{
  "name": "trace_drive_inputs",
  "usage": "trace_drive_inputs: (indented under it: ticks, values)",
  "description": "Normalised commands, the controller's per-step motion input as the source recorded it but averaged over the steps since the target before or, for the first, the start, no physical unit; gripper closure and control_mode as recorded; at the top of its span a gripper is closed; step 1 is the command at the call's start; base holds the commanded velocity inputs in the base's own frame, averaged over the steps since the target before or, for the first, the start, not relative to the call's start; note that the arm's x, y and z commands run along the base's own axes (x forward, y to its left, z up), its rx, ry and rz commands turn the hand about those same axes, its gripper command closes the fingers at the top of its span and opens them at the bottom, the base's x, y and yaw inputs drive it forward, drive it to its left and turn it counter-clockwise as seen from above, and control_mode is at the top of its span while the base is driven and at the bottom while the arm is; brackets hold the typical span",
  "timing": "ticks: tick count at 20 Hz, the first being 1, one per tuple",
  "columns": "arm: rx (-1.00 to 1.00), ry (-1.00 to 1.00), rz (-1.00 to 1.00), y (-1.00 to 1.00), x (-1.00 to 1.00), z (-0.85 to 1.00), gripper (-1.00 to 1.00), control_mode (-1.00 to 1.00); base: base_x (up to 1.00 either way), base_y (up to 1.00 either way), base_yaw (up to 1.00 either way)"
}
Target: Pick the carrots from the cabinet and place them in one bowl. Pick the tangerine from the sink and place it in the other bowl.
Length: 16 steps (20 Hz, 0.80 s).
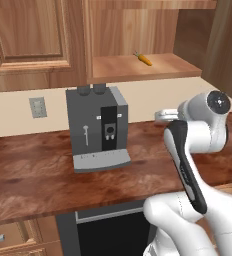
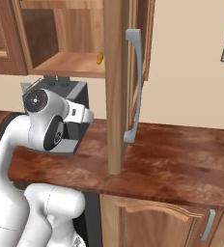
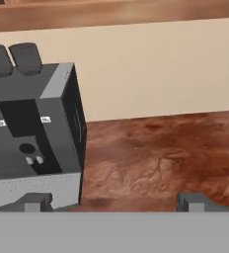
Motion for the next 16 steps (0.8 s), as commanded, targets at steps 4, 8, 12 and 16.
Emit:
trace_drive_inputs:
  ticks: [4, 8, 12, 16]
  values:
    - [0.04, -0.16, 0.06, 0.08, 0.0, 0.4, -1.0, -1.0, 0.0, 0.0, 0.0]
    - [0.0, -0.03, 0.0, 0.1, 0.03, 0.45, -1.0, -1.0, 0.0, 0.0, 0.0]
    - [0.0, 0.0, 0.0, 0.11, 0.12, 0.4, -1.0, -1.0, 0.0, 0.0, 0.0]
    - [0.0, 0.0, -0.01, 0.12, 0.2, 0.31, -1.0, -1.0, 0.0, 0.0, 0.0]
